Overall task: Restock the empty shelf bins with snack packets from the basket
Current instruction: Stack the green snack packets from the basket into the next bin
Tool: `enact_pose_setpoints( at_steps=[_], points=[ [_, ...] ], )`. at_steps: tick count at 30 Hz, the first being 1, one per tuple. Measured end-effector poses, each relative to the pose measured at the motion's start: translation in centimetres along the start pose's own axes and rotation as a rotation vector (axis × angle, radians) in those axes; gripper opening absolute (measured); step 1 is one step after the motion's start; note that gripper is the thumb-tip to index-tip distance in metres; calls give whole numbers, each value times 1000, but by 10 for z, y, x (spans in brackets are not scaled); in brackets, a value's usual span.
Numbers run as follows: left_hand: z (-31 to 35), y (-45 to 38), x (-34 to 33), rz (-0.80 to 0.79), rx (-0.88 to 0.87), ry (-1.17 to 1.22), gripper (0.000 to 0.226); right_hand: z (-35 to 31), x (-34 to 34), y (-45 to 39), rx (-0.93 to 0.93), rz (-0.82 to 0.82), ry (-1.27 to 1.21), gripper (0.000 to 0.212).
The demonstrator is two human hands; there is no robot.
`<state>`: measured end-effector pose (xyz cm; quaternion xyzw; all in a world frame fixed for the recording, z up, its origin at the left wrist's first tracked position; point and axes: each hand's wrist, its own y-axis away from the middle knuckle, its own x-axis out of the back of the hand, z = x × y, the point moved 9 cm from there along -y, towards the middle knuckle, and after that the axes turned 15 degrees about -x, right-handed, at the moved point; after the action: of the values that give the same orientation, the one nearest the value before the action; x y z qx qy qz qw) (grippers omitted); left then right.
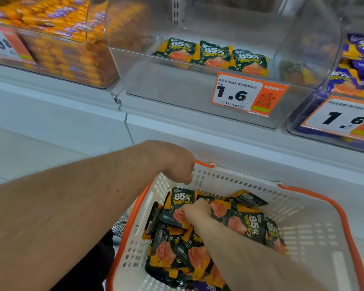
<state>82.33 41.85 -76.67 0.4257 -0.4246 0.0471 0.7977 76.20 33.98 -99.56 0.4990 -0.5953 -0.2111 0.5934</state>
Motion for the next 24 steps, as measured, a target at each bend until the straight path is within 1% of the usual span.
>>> enact_pose_setpoints(
  at_steps=[2, 3, 6, 7, 9, 10, 11, 13, 16, 18, 20, 22, 24],
  points=[
    [-1, 0, 0, -4, 1, -4, 34, 0, 6, 3, 12, 101, 44, 49],
    [-1, 0, 0, -5, 4, -3, 34, -1, 6, 4, 25, 128, 61, 45],
    [0, 0, 1, 0, 4, 6, 34, -4, -6, 5, 61, 75, 51, 31],
    [2, 0, 2, 3, -1, 8, 34, -5, -8, 9, 64, 84, 71, 27],
    [4, 1, 3, 10, -9, 16, 34, -9, -4, 17, 75, 145, 78, 28],
    [6, 2, 3, 10, -10, 13, 34, -9, -1, 21, 84, 156, 42, 29],
    [6, 3, 4, 9, -11, 4, 34, -9, 1, 21, 102, 155, -3, 26],
    [7, 5, 4, -1, -13, -9, 34, -9, 5, 28, 138, 113, -21, 15],
    [5, 13, 13, 15, -12, -3, 37, -12, 20, 47, 211, 67, 58, 10],
    [2, 18, 25, 60, -19, 18, 38, -19, 43, 64, 282, 56, 44, 13],
    [-5, 24, 38, 115, -22, 37, 31, -33, 69, 90, 405, 37, 17, 6],
    [-13, 34, 54, 190, -6, 39, 19, -52, 96, 120, 558, 73, 24, 12],
    [-18, 50, 72, 263, 30, 52, 21, -70, 124, 151, 698, 129, 5, 22]
  ],
)
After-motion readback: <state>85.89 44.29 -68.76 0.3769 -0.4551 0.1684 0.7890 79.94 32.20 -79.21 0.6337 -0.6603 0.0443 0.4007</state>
